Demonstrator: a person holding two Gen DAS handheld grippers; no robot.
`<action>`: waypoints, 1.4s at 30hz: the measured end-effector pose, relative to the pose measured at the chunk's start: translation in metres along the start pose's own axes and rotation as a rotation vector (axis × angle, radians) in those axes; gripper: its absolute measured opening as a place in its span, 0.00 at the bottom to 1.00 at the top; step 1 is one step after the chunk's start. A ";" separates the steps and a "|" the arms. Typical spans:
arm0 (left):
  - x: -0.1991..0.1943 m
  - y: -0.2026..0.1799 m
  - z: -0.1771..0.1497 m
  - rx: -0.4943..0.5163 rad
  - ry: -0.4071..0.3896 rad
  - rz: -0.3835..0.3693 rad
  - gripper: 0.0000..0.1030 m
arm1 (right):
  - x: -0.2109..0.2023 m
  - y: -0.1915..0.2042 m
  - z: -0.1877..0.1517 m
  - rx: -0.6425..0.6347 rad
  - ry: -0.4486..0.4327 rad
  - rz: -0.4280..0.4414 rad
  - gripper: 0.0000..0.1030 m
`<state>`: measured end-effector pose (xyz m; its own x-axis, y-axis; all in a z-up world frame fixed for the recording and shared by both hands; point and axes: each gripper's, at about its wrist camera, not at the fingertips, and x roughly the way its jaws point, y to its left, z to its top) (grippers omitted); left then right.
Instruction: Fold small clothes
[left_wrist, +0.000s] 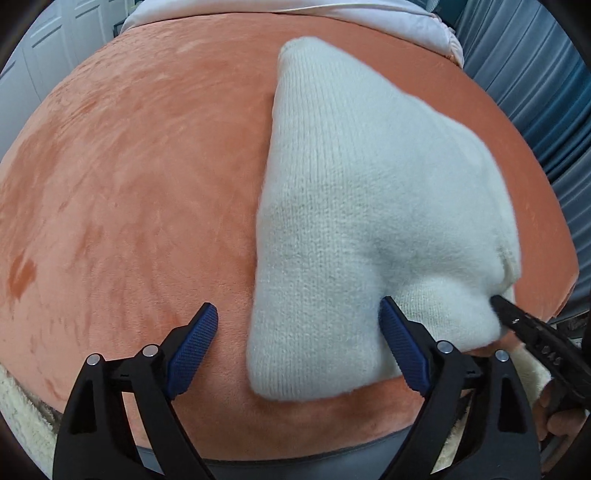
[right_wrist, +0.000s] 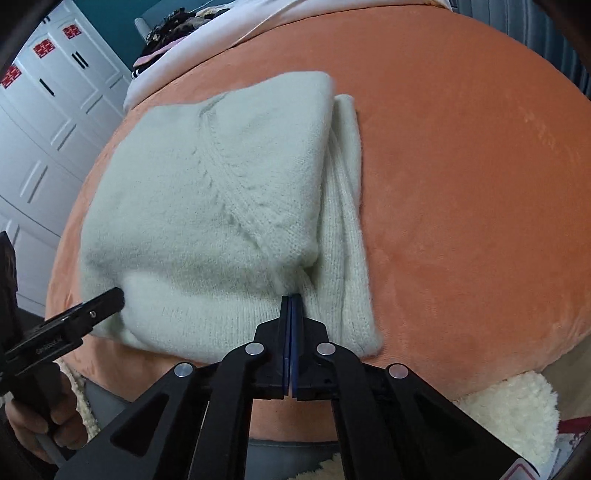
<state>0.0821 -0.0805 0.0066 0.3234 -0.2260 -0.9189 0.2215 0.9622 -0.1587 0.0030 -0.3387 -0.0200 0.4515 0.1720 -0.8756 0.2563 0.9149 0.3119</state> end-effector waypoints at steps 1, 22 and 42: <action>-0.002 -0.001 0.001 0.005 -0.007 0.010 0.85 | -0.005 0.003 0.002 0.002 0.003 -0.014 0.00; -0.008 -0.016 -0.004 0.072 -0.010 0.057 0.85 | 0.002 0.006 0.029 0.005 -0.082 -0.100 0.17; -0.037 0.019 0.012 -0.136 -0.017 -0.124 0.91 | -0.042 0.019 0.057 0.025 -0.197 0.071 0.13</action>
<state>0.0857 -0.0560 0.0416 0.3169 -0.3454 -0.8833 0.1343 0.9383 -0.3187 0.0376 -0.3499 0.0441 0.6270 0.1587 -0.7627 0.2381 0.8932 0.3815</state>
